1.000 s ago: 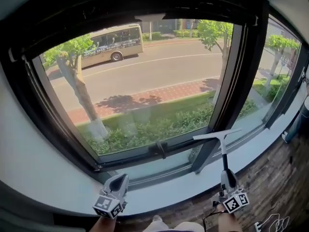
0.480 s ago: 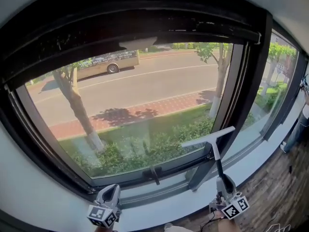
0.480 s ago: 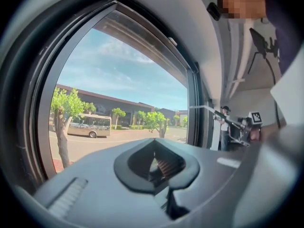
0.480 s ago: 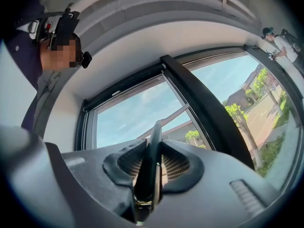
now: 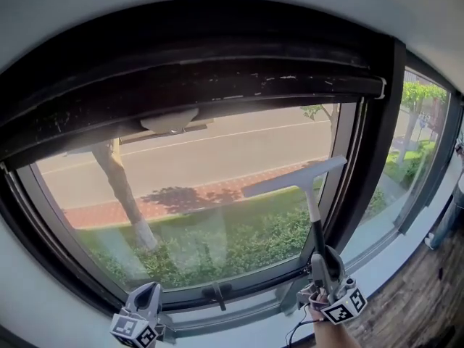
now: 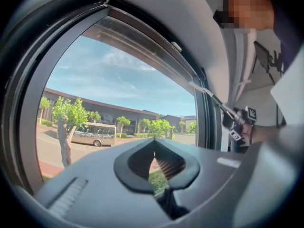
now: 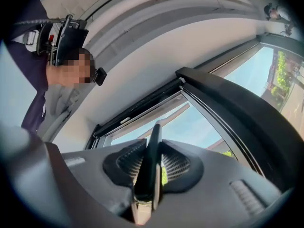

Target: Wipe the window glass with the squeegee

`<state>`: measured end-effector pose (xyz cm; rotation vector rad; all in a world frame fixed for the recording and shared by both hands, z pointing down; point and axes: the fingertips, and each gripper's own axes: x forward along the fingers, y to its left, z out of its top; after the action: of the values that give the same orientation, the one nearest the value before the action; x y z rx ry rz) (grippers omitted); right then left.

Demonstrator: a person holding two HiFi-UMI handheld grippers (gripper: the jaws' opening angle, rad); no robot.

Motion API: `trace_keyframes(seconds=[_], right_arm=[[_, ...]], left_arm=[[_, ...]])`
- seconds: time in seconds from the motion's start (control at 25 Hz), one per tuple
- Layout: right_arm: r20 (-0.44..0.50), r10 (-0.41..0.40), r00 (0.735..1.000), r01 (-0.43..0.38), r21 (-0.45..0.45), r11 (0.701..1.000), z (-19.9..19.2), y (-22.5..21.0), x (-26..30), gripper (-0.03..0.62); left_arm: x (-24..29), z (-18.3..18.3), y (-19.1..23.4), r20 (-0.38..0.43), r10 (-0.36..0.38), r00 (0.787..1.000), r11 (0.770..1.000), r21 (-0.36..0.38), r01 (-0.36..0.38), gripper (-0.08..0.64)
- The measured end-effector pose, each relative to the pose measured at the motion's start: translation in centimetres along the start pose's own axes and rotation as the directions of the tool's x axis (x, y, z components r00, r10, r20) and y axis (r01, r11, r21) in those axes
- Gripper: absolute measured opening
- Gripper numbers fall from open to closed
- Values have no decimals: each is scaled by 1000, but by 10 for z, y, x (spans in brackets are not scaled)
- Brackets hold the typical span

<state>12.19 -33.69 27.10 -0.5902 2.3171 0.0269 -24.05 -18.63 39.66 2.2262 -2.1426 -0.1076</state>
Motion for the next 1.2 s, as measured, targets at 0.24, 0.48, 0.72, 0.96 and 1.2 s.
trace_keyframes(seconds=[0.24, 0.48, 0.72, 0.96, 1.2], right_arm=[[112, 4, 994, 5, -88, 996, 30, -18, 64, 103], [186, -5, 982, 22, -88, 996, 35, -29, 104, 103], [240, 55, 969, -39, -71, 997, 38, -32, 108, 103], [297, 99, 950, -85, -59, 995, 61, -43, 119, 103], [297, 134, 945, -126, -45, 991, 76, -47, 141, 104]], left_arm=[[12, 13, -16, 29, -67, 997, 998, 13, 66, 5], [15, 17, -12, 15, -92, 996, 995, 32, 92, 5], [18, 21, 5, 1, -100, 995, 994, 40, 100, 5], [22, 27, 14, -6, -119, 993, 991, 64, 119, 5], [26, 40, 8, 32, -145, 989, 986, 84, 142, 5]])
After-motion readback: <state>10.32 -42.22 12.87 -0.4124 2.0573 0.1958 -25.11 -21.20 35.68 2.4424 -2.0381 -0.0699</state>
